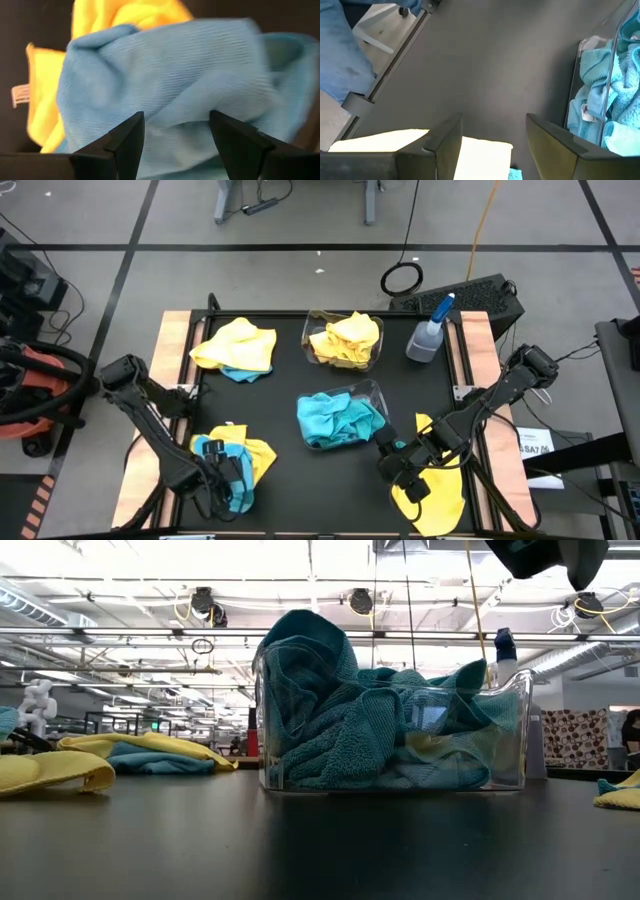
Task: Sort microfiber towel by color & place in baskets
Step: Put the blue microfiber cloth into the bottom transparent bin
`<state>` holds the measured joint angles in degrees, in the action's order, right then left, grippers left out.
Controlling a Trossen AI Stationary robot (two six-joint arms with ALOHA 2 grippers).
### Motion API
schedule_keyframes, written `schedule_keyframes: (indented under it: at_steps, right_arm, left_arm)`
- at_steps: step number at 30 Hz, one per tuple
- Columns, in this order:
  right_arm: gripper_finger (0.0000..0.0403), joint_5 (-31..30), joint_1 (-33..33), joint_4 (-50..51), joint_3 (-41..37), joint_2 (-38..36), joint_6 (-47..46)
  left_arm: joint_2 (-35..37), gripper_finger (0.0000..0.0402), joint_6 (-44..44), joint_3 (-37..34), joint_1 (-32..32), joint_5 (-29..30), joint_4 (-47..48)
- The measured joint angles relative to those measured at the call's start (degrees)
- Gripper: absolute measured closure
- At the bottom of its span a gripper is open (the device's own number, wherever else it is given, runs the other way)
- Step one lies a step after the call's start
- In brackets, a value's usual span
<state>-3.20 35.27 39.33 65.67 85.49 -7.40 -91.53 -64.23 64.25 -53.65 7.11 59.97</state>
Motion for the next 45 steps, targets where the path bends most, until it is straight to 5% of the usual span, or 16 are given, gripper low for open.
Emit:
schedule_keyframes:
  at_steps: [10,14,19,22,36,45]
  right_arm:
    - [0.0195,0.02,0.02,-0.31,0.0,0.0,-0.03]
    - [0.0195,0.0,0.02,-0.64,0.0,0.0,0.08]
    - [0.0195,0.0,0.02,-1.05,0.0,0.0,0.46]
    - [0.0195,0.0,0.02,-1.03,0.0,0.0,0.51]
    - [0.0195,0.0,0.03,-0.28,0.0,0.0,-0.21]
    - [0.0195,-0.12,0.02,1.69,0.0,0.0,-2.63]
  left_arm:
    - [0.0,0.0189,-2.49,-6.95,0.0,-1.62,-3.96]
    - [0.0,0.025,-1.41,-7.94,0.04,-1.55,-6.56]
    - [0.06,0.0376,0.55,-7.42,0.04,-1.57,-7.09]
    - [0.61,0.0386,1.64,-5.59,0.04,-1.17,-6.49]
    - [1.66,0.0394,7.16,14.69,0.04,17.1,12.68]
    - [1.66,0.0394,20.5,20.28,3.34,33.96,12.33]
